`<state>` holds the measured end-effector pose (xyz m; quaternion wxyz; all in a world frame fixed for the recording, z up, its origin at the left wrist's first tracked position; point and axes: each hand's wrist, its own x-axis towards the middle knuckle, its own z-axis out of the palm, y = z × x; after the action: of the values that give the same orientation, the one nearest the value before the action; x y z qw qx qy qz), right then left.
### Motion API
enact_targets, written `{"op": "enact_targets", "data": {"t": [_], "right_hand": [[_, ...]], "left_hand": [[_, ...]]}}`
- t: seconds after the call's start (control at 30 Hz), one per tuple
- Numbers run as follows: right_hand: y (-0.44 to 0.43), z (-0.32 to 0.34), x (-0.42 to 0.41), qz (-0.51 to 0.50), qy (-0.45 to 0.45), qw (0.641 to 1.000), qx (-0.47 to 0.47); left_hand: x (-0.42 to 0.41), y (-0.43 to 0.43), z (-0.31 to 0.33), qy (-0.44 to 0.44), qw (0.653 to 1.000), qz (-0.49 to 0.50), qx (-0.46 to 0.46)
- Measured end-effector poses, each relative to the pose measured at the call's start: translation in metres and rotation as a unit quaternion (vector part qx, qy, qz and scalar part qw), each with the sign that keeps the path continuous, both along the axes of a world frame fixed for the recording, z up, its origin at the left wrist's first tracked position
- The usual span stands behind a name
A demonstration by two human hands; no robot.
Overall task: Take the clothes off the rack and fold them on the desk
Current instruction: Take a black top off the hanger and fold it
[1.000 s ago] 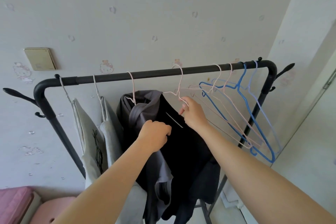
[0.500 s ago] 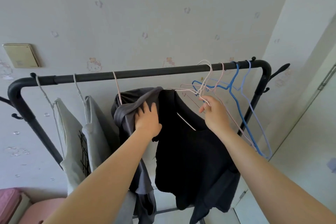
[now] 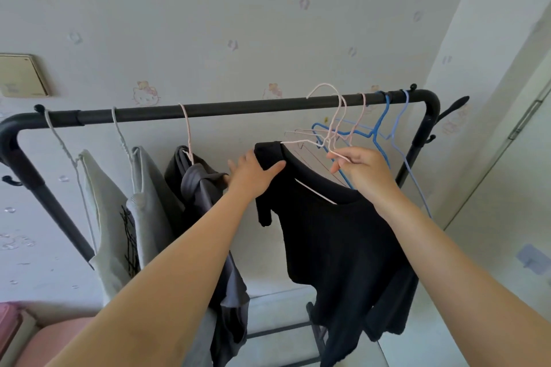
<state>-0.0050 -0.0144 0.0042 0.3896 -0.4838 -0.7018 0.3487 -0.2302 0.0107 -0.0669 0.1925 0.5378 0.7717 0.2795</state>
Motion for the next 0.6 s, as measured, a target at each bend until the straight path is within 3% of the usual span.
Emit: {"op": "enact_targets", "data": {"t": [0.17, 0.33, 0.6], "right_hand": [[-0.013, 0.009, 0.008, -0.029, 0.025, 0.999, -0.016], [-0.025, 0.009, 0.011, -0.050, 0.053, 0.997, -0.033], [-0.029, -0.003, 0.013, -0.087, 0.032, 0.996, -0.016]], "left_hand": [[0.001, -0.003, -0.003, 0.024, 0.997, 0.006, 0.071], [0.017, -0.009, -0.001, 0.007, 0.997, -0.029, 0.078], [0.018, -0.018, 0.000, 0.074, 0.988, -0.013, 0.135]]}}
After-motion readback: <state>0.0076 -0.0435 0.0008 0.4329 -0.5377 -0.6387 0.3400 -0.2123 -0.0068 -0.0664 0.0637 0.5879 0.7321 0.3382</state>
